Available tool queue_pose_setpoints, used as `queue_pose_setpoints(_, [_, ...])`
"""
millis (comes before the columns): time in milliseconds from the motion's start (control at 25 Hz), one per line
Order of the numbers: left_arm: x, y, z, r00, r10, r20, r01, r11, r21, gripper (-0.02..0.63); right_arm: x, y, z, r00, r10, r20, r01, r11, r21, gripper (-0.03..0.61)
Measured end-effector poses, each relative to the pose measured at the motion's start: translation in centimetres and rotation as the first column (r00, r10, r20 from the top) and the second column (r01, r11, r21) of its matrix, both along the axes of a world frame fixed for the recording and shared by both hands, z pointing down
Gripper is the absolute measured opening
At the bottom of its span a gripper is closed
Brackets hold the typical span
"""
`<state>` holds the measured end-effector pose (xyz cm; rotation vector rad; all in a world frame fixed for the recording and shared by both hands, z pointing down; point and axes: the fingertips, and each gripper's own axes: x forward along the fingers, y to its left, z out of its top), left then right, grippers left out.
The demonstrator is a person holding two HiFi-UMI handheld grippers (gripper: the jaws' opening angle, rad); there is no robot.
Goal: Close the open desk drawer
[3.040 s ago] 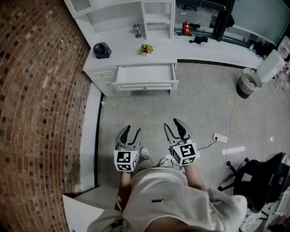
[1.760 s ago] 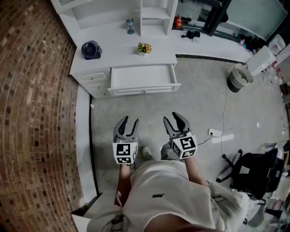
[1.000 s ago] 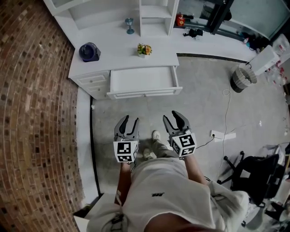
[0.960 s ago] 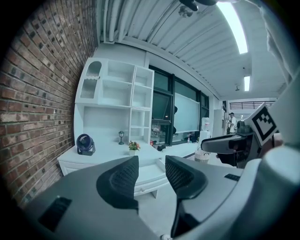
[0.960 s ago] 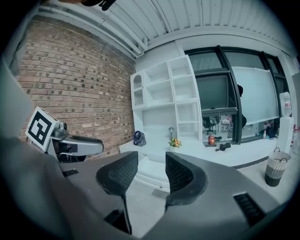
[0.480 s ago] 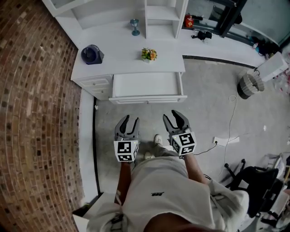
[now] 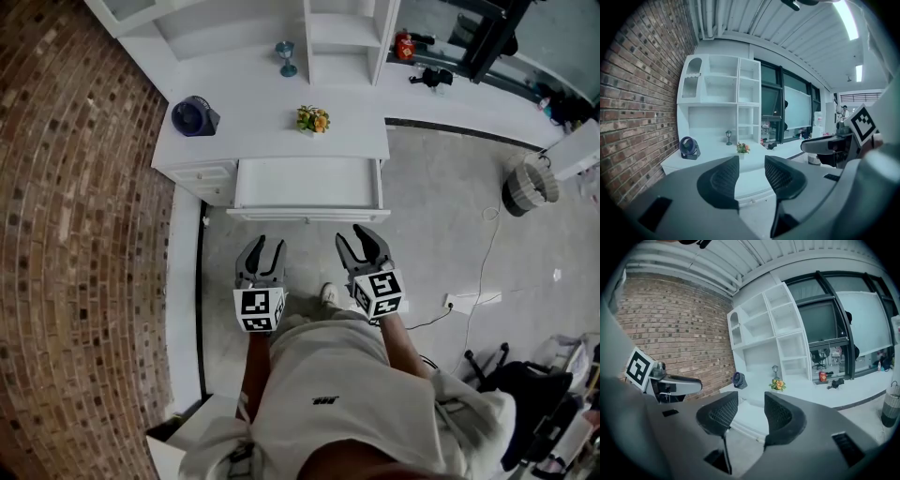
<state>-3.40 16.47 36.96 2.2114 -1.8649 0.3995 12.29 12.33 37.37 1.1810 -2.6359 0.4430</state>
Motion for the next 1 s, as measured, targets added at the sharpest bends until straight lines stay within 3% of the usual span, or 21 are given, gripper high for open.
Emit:
queue_pose_setpoints(560, [-0.7,-3.3,1.6,1.000,-0.014,-0.005,0.014,0.999,-0.037,0.181,-0.7,-3.9,2.0,1.000,0.002,-0.005,-0.002,0.999,-0.042,0.170])
queue_pose_setpoints(1000, [-2.9,-9.3,1.9,0.995,0.085,-0.048,-0.086,0.996,-0.007,0.179,-2.0,-7.8,1.8,0.992,0.113,-0.051,-0.114,0.993,-0.019,0.170])
